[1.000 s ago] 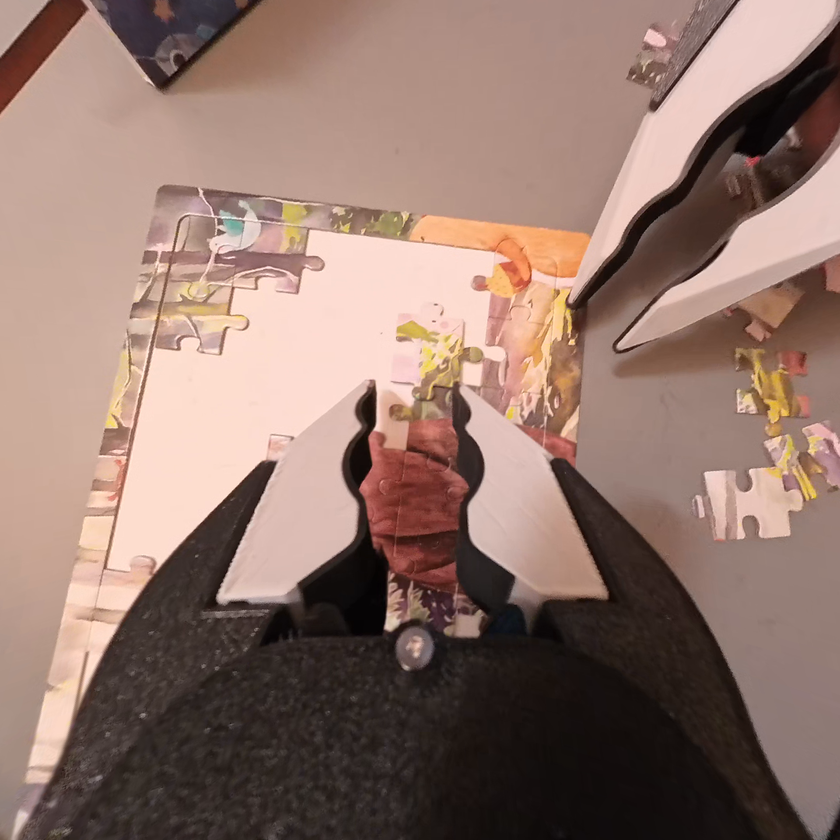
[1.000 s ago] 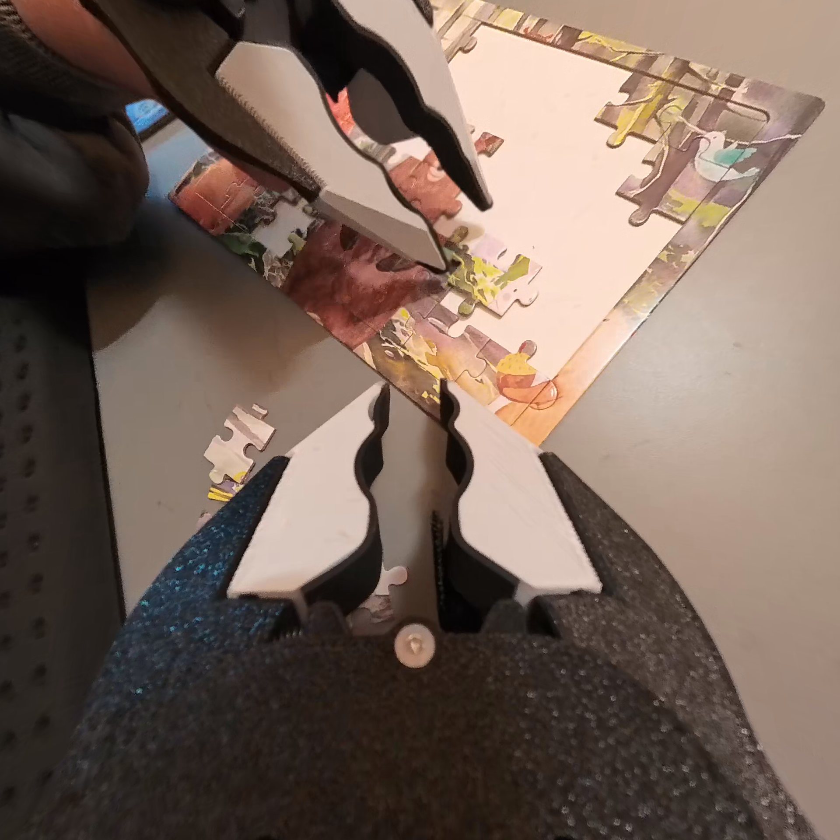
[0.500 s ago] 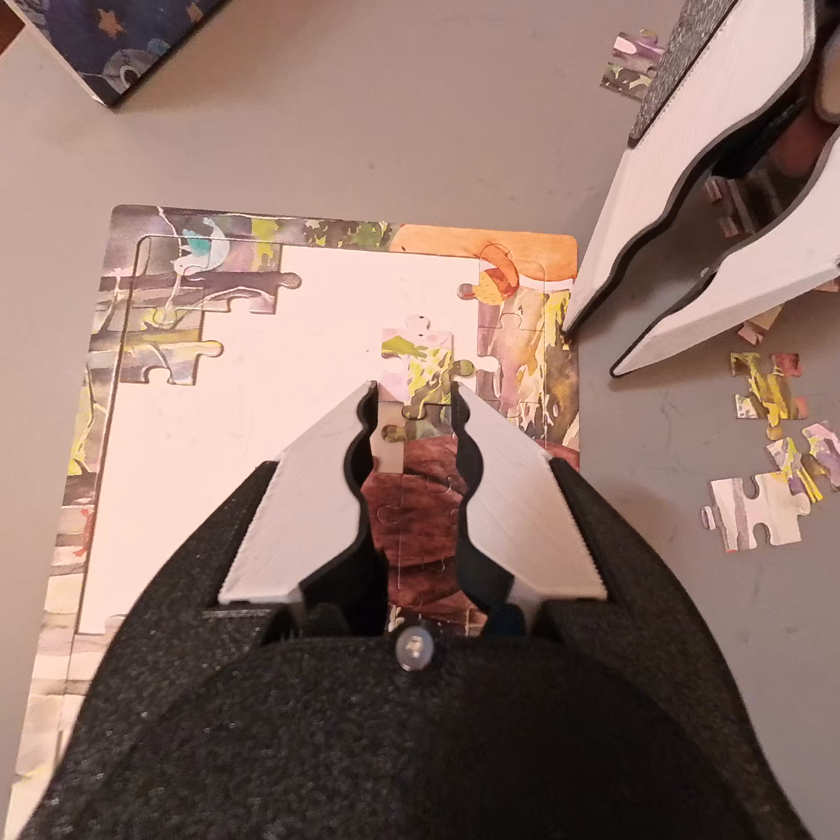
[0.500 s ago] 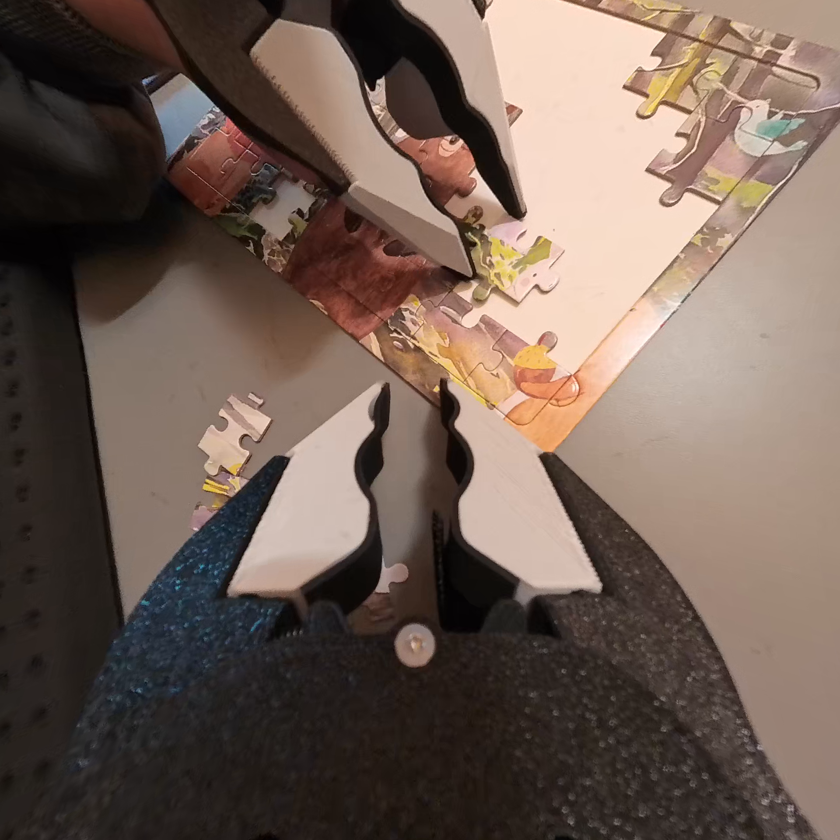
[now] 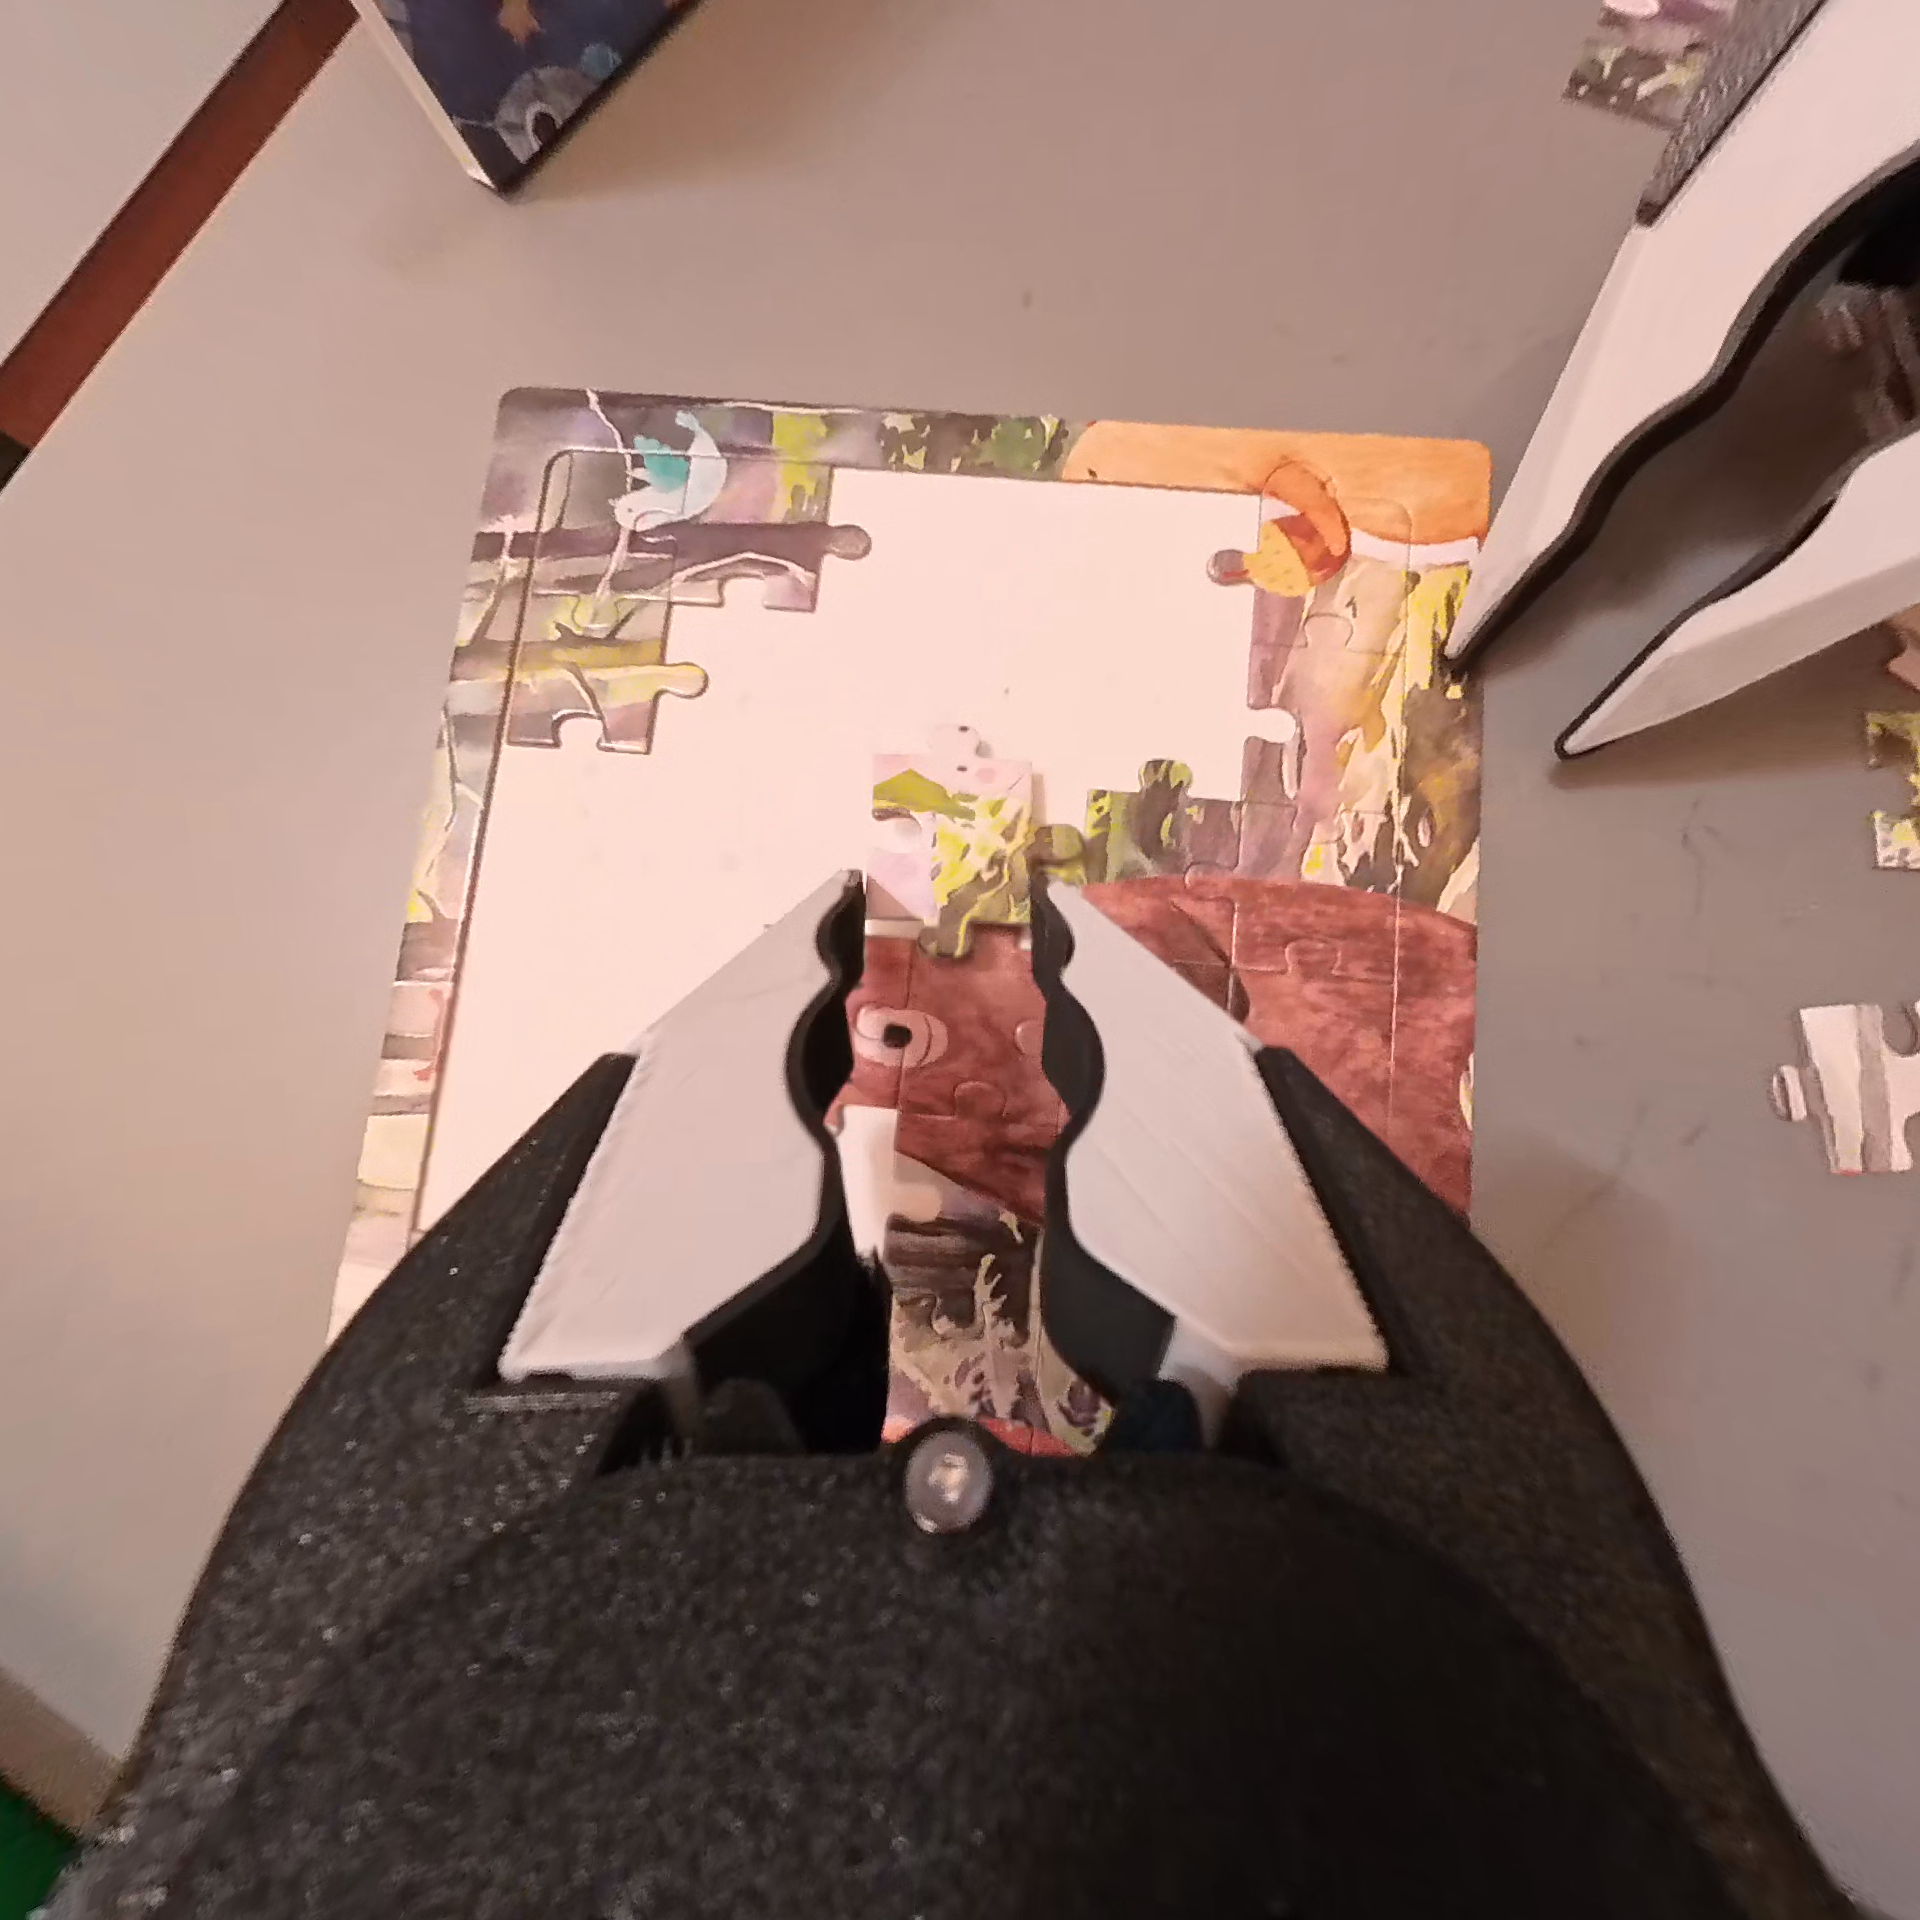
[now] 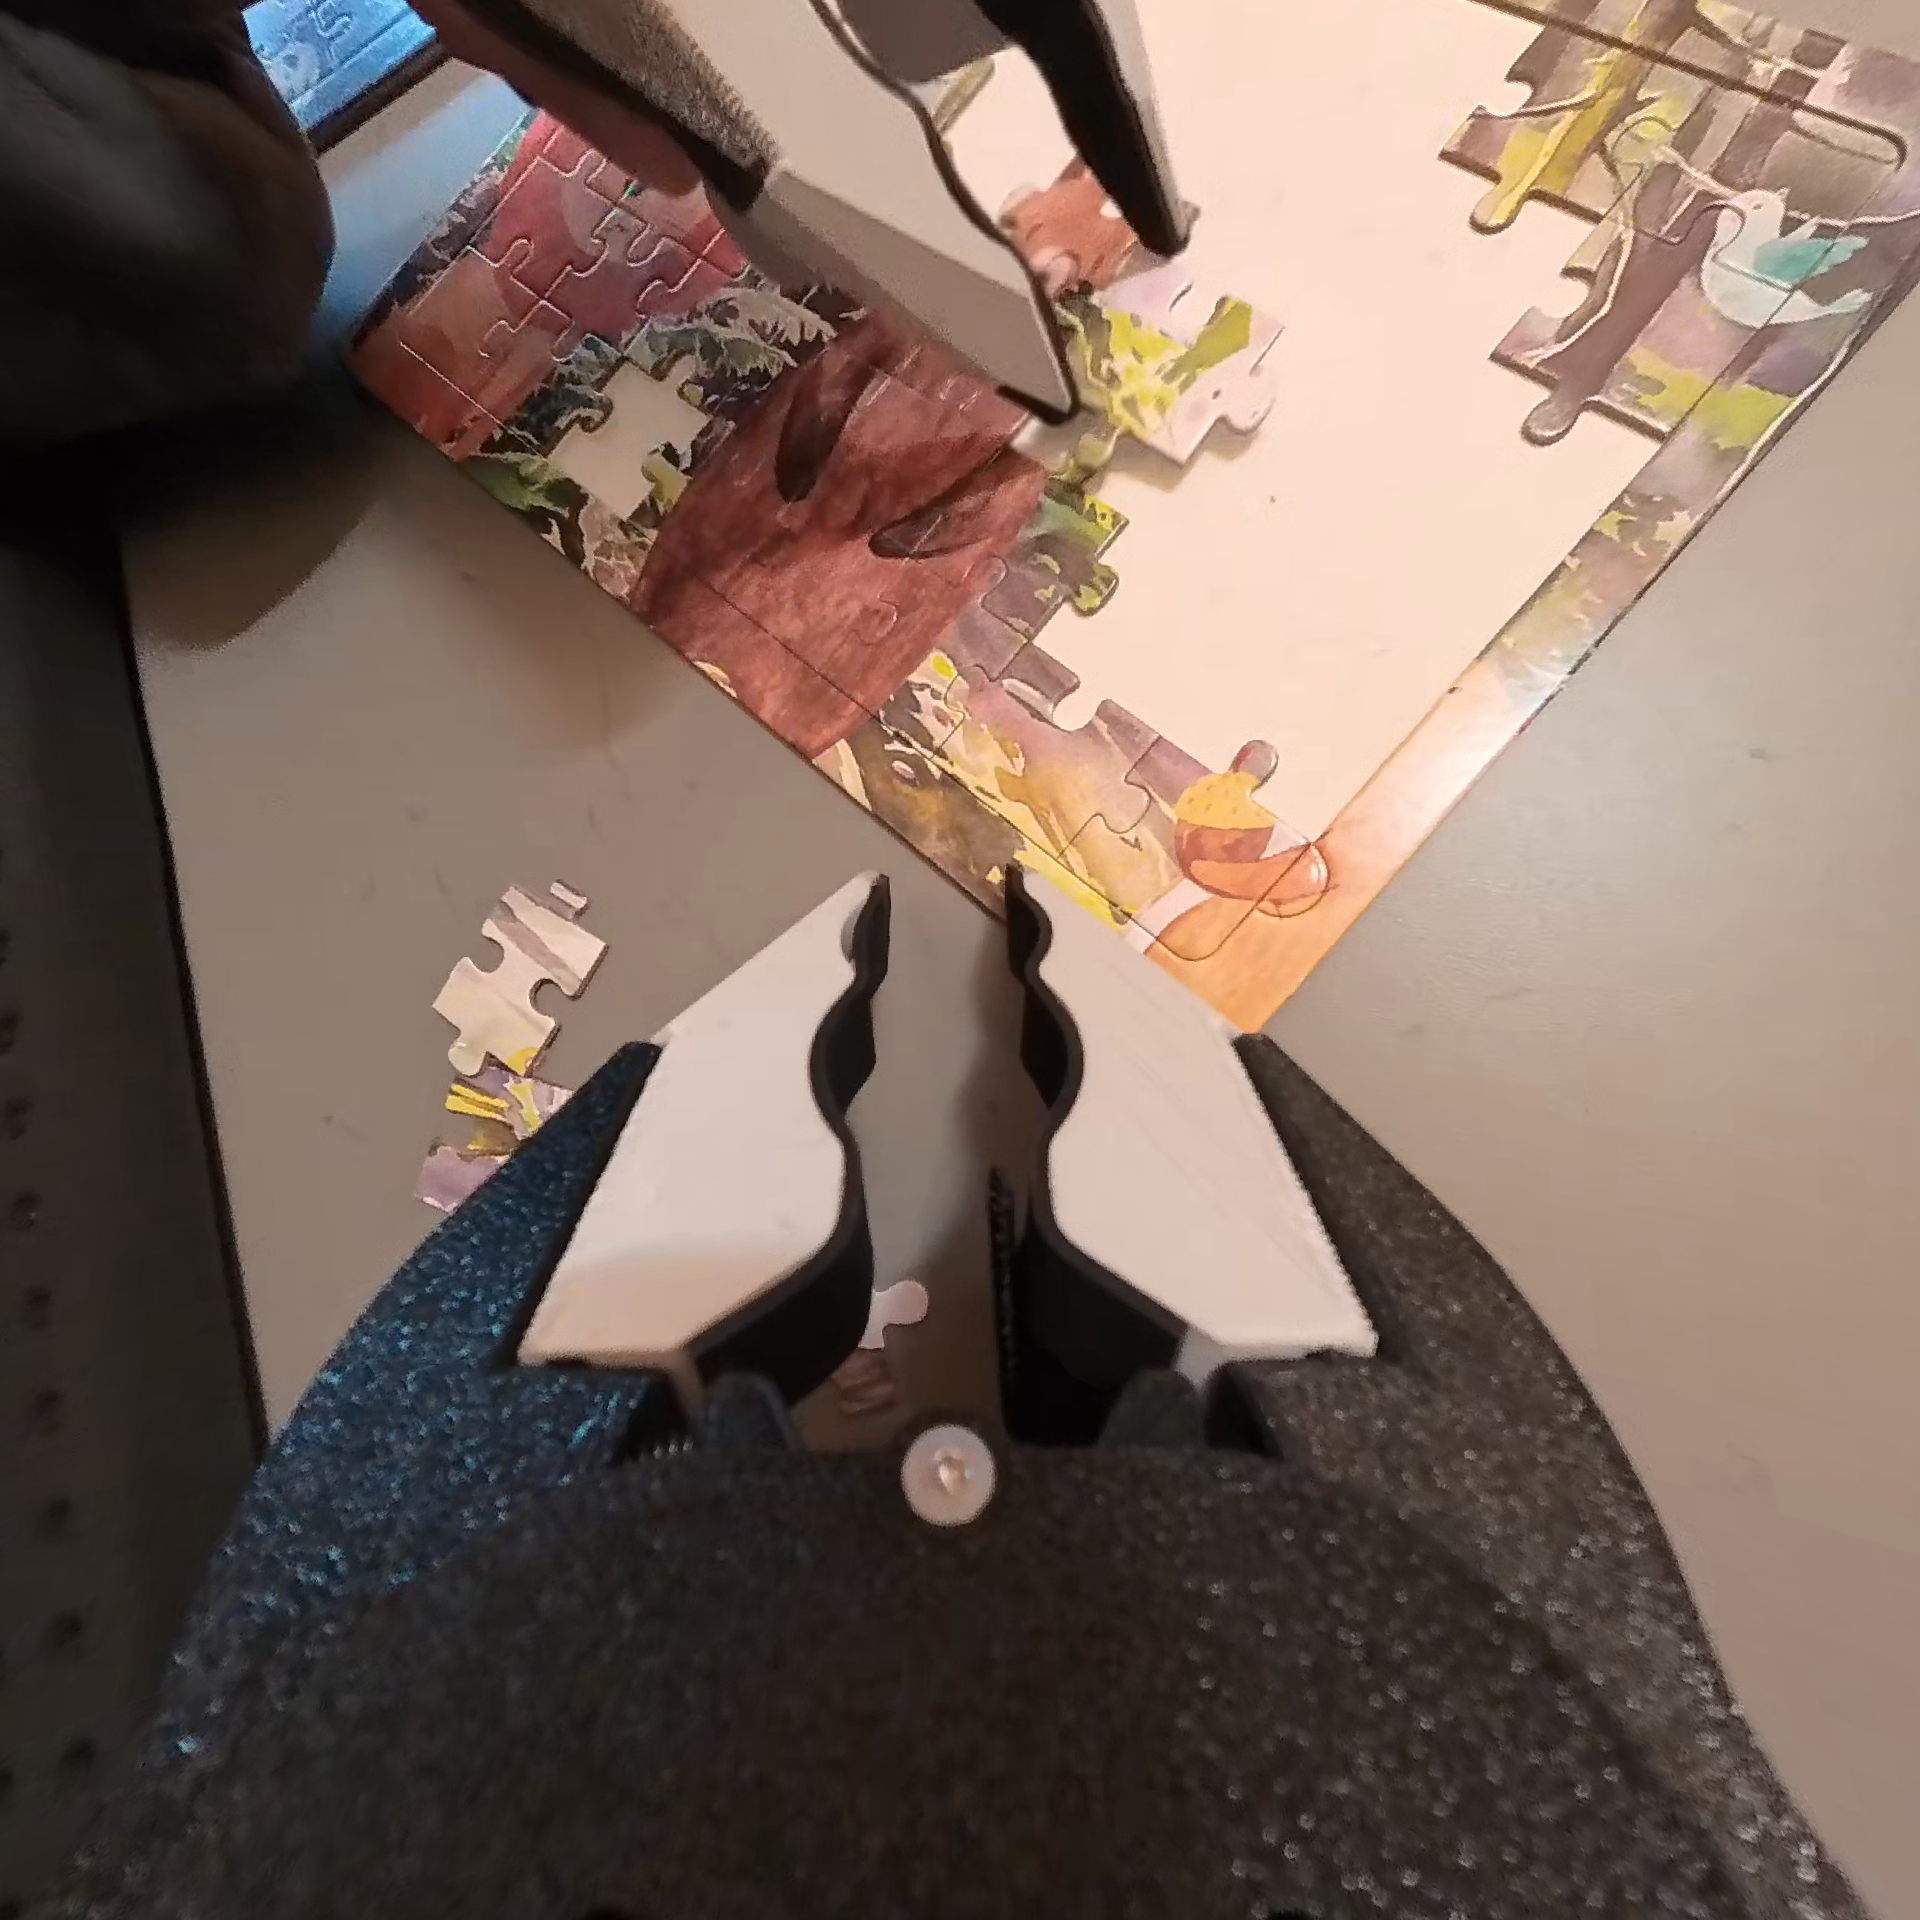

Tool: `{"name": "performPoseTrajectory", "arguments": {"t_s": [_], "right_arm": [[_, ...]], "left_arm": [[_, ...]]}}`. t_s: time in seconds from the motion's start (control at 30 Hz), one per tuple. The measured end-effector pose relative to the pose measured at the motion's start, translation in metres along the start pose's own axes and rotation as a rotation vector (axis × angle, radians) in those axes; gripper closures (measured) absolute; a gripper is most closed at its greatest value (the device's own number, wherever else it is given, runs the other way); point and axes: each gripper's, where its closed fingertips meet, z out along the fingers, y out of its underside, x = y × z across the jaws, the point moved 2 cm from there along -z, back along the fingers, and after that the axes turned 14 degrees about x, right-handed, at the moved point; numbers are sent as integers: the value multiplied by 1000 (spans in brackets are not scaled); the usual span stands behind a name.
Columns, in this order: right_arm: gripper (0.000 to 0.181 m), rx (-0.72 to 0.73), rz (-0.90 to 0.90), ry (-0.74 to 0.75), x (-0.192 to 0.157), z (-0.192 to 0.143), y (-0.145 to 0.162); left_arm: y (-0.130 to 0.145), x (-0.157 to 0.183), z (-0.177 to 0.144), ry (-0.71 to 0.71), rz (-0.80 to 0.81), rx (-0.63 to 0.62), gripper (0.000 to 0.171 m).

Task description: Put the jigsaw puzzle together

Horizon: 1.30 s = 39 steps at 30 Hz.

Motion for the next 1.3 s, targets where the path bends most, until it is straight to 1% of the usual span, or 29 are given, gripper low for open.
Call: {"name": "performPoseTrajectory", "arguments": {"t_s": [0.17, 0.47, 0.63, 0.83, 1.1, 1.3], "right_arm": [[159, 0, 2, -1, 0, 0, 0], [158, -1, 1, -1, 0, 0, 0], [158, -3, -5, 2, -1, 0, 0], [158, 2, 6, 6, 1, -1, -1], [158, 96, 43, 52, 12, -10, -16], [158, 95, 34, 51, 10, -10, -17]], "left_arm": [[3, 3, 2, 9, 7, -3, 140], [-11, 27, 23, 74, -4, 31, 140], [-15, 34, 31, 79, 8, 24, 140], [-16, 32, 32, 65, -3, 36, 140], [-18, 18, 35, 0, 3, 40, 140], [-18, 16, 35, 1, 11, 40, 140]]}}
